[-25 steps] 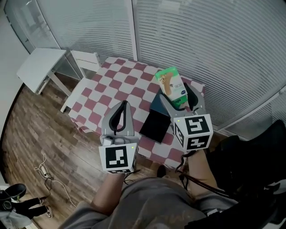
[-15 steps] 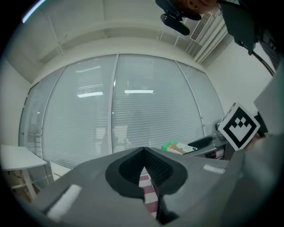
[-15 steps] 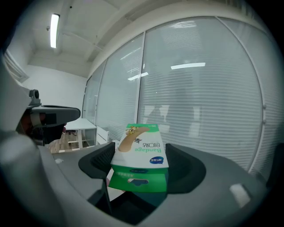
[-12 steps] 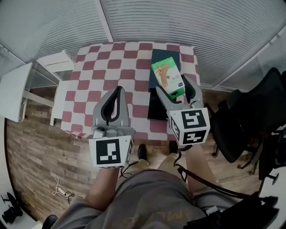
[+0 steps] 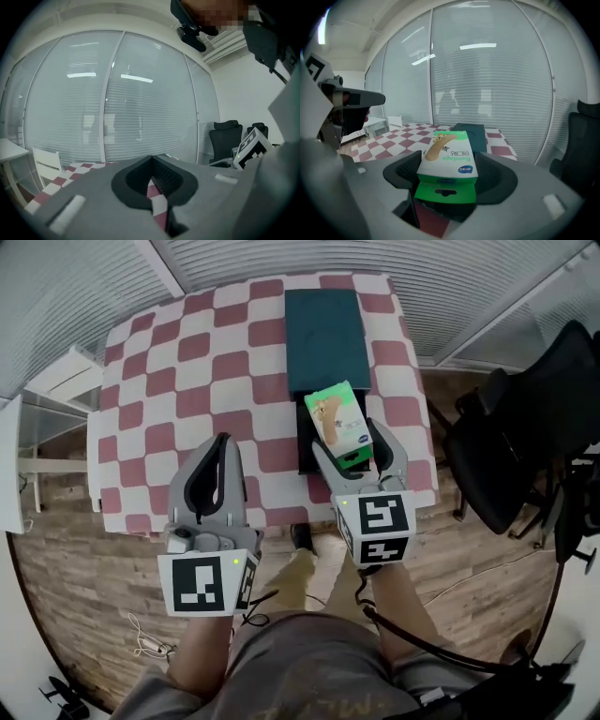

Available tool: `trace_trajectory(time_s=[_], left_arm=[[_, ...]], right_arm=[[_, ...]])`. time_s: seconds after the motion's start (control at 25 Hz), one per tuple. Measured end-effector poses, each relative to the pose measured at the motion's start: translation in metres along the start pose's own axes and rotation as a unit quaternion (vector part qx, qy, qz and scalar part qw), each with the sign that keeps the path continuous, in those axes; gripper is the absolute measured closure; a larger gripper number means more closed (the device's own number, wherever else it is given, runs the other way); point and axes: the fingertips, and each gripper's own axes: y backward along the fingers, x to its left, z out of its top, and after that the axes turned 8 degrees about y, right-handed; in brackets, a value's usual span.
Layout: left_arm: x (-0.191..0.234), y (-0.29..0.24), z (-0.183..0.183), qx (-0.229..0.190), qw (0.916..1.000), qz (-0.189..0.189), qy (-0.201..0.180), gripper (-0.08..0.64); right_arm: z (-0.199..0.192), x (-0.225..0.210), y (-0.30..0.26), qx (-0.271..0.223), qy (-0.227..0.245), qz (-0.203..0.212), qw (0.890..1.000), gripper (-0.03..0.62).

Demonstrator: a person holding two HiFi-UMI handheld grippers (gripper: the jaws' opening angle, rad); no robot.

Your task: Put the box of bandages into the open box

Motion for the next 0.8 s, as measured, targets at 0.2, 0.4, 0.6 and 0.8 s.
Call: trace_trajectory(time_s=[0.2,0.4,0.6,0.8], left_arm=[[0.004,-0.004,-0.010,0.008,0.9999,-0.005,-0.003,0.559],[0.009,-0.011,-0.013,0.011,0.9999,-0.004,0.000,0.560],[0.017,-0.022,-0.017,0.018,0.9998,0.001,0.006,0.560],[0.023,-0.037,-0.017,0.021,0.9997,0.004,0.012,0.560]], right_arm=[[-0.023,0.005,-0.007,0.034,-0.010,-0.014,0.999,0.210],[-0.036,0.000,-0.017,0.067,-0.018,-0.021,0.997,0.210],[-0.049,0.000,-0.030,0.105,-0.010,-0.015,0.994,0.210],[-0.056,0.003,-0.037,0.150,0.055,-0.012,0.987,0.207]])
